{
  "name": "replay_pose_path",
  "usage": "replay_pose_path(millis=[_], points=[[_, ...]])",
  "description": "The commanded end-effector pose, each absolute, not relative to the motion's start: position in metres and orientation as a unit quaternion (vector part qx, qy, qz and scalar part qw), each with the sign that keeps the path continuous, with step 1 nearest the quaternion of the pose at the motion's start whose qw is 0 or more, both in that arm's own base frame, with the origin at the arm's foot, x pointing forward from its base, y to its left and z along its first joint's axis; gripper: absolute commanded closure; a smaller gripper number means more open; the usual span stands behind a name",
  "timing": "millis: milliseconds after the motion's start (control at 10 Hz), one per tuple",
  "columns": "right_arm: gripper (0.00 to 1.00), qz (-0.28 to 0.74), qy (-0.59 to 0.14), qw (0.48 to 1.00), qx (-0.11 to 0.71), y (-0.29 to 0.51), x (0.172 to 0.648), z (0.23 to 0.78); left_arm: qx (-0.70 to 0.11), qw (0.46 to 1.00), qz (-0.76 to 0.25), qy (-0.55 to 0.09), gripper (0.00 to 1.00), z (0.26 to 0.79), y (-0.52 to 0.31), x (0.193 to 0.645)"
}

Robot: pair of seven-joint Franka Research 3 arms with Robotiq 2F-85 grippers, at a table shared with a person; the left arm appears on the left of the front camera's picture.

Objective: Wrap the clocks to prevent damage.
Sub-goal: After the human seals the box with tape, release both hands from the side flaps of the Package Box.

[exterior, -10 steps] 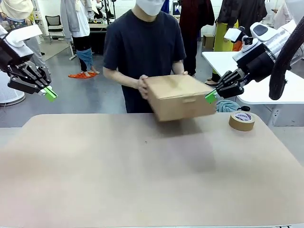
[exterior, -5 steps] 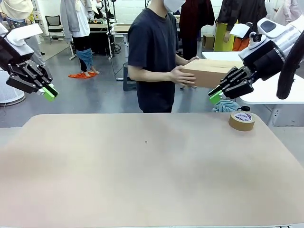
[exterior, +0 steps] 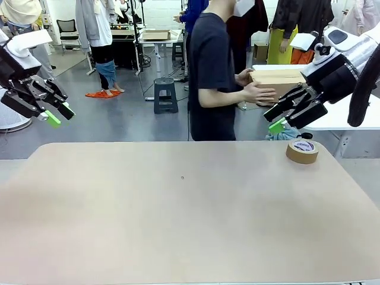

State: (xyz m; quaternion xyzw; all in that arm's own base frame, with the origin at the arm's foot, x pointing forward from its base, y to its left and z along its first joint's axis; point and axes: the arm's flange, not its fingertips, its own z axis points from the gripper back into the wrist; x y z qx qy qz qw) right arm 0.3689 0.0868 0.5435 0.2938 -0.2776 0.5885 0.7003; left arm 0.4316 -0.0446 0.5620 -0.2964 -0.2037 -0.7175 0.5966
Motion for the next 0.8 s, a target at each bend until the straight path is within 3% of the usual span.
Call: replay_pose_path(millis=[0,100,200,300,700], points=[[0.0,0.595,-0.273,0.692,0.304,0.086,0.3687,0.5343,-0.307,0.586,-0.721,-0.207,0.31,0.5616,-0.0413,0.4278],[0.05,0.594,-0.274,0.693,0.303,0.0856,0.369,0.5341,-0.309,0.586,-0.72,-0.205,0.0,0.5609,-0.04,0.4284],[0.0,0.597,-0.27,0.691,0.305,0.085,0.3678,0.5332,-0.31,0.588,-0.719,-0.206,0.12,0.5599,-0.0403,0.4265],[0.0,0.595,-0.272,0.691,0.308,0.0851,0.3692,0.5336,-0.311,0.587,-0.718,-0.207,0.0,0.5608,-0.0411,0.4297],[0.0,0.603,-0.257,0.695,0.296,0.0854,0.3664,0.5314,-0.309,0.59,-0.718,-0.2,0.0,0.5602,-0.0402,0.4321]])
